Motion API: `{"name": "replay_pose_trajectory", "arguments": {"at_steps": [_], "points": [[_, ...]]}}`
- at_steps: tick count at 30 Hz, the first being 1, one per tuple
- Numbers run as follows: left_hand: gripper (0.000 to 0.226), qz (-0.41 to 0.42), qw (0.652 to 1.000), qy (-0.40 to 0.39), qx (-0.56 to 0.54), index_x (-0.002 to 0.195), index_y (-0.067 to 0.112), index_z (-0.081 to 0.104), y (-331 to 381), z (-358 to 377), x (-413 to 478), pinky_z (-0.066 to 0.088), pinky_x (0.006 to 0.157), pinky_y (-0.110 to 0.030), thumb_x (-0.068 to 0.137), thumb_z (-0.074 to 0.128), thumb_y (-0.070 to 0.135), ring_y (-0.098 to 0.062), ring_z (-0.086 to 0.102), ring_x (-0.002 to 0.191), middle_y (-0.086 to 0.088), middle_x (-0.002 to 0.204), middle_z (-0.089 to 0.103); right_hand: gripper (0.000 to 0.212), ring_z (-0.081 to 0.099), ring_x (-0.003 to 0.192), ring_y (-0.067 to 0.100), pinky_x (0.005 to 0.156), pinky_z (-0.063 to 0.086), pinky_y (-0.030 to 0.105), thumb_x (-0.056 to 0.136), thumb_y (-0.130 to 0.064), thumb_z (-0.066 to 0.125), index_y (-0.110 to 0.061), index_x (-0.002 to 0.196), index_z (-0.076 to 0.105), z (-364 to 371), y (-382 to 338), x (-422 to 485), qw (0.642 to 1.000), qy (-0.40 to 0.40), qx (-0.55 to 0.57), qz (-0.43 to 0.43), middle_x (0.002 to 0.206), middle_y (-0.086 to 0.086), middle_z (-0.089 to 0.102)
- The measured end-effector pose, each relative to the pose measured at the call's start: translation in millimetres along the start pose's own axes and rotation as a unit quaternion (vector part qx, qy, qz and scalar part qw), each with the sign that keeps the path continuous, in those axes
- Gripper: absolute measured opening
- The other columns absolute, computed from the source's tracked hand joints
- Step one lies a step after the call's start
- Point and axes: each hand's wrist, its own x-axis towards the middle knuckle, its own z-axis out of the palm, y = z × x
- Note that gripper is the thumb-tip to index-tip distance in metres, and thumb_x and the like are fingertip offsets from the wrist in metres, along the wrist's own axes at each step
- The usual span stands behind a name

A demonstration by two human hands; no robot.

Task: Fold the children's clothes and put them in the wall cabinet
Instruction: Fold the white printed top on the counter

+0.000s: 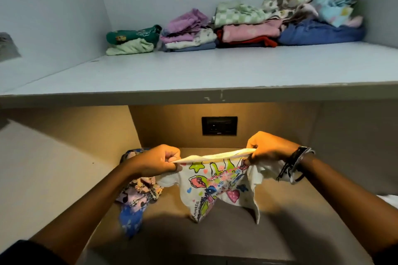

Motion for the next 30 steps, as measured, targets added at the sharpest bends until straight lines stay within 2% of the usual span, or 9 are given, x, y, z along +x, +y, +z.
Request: {"name": "replay_pose_trajectory", "arguments": {"at_steps": [4,6,9,12,15,20,23,27,30], "points": [[0.024,0.005,0.997,-0.027,-0.076,0.069,0.026,0.051,8,21,6,0.037,0.050,-0.016,0.082,0.068,0.013,-0.005,0.044,0.058,0.012,0.063,0.052,0.029,0.061,0.069,0.014,0.059,0.048,0.030,0.063,-0.016,0.086,-0.021,0.080,0.063,-10,12,-36,0.998,-0.015,0.064,0.007,0.084,0.002,0.068],[0.013,0.005,0.992,-0.043,-0.117,0.087,0.021,0.058,13,29,3,0.045,0.058,-0.017,0.078,0.068,0.020,-0.011,0.056,0.069,0.001,0.080,0.060,0.031,0.065,0.069,0.015,0.060,0.052,0.032,0.064,-0.017,0.086,-0.019,0.086,0.066,-13,19,-56,0.991,-0.049,0.121,-0.001,0.085,0.004,0.071],[0.041,-0.005,0.985,-0.074,-0.153,0.112,0.015,0.061,13,44,-1,0.055,0.076,-0.028,0.076,0.073,0.027,-0.024,0.066,0.097,-0.010,0.108,0.065,0.028,0.061,0.061,0.010,0.055,0.046,0.025,0.062,-0.027,0.088,-0.015,0.079,0.069,-13,32,-77,0.991,-0.096,0.090,0.024,0.069,-0.003,0.070],[0.039,-0.018,0.988,-0.113,-0.106,0.097,0.025,0.071,15,58,-3,0.052,0.079,-0.028,0.073,0.066,0.056,-0.019,0.065,0.092,0.002,0.095,0.069,0.026,0.053,0.055,0.007,0.049,0.040,0.020,0.064,-0.019,0.086,-0.019,0.065,0.060,-4,40,-85,0.993,-0.082,0.079,0.037,0.060,-0.007,0.062],[0.045,-0.034,0.990,-0.099,-0.098,0.075,0.031,0.073,17,64,-4,0.047,0.084,-0.029,0.078,0.048,0.069,-0.008,0.064,0.085,0.014,0.080,0.071,0.036,0.046,0.058,0.018,0.051,0.037,0.027,0.066,-0.002,0.070,-0.024,0.055,0.044,6,45,-88,0.983,-0.035,0.178,-0.016,0.062,0.003,0.050],[0.030,0.014,0.994,-0.041,-0.104,0.078,0.015,0.064,20,55,-8,0.048,0.062,-0.022,0.088,0.062,0.043,-0.010,0.059,0.068,0.005,0.070,0.064,0.016,0.059,0.068,0.015,0.058,0.047,0.023,0.081,-0.015,0.071,-0.024,0.084,0.058,13,50,-100,0.960,0.000,0.276,-0.057,0.081,0.001,0.066],[0.016,0.062,0.995,-0.005,-0.081,0.088,0.016,0.066,21,48,-13,0.050,0.063,-0.031,0.089,0.065,0.032,-0.024,0.063,0.071,-0.006,0.080,0.068,0.040,0.068,0.080,0.018,0.064,0.053,0.028,0.077,-0.024,0.078,-0.018,0.110,0.057,12,50,-107,0.957,-0.047,0.287,-0.024,0.100,0.008,0.071],[0.010,0.119,0.991,0.044,-0.051,0.082,0.026,0.063,20,50,-19,0.042,0.059,-0.032,0.088,0.064,0.019,-0.025,0.054,0.065,-0.009,0.076,0.062,0.033,0.062,0.065,0.009,0.055,0.048,0.017,0.081,-0.032,0.072,-0.004,0.098,0.067,12,44,-114,0.935,-0.128,0.330,0.008,0.082,0.006,0.070],[0.023,0.130,0.988,0.071,-0.037,0.075,0.027,0.062,21,54,-19,0.042,0.065,-0.037,0.088,0.065,0.009,-0.032,0.053,0.073,-0.009,0.078,0.059,0.013,0.059,0.063,0.015,0.056,0.046,0.024,0.084,-0.025,0.071,-0.012,0.081,0.071,15,41,-117,0.947,-0.005,0.321,0.005,0.072,0.006,0.068]]}}
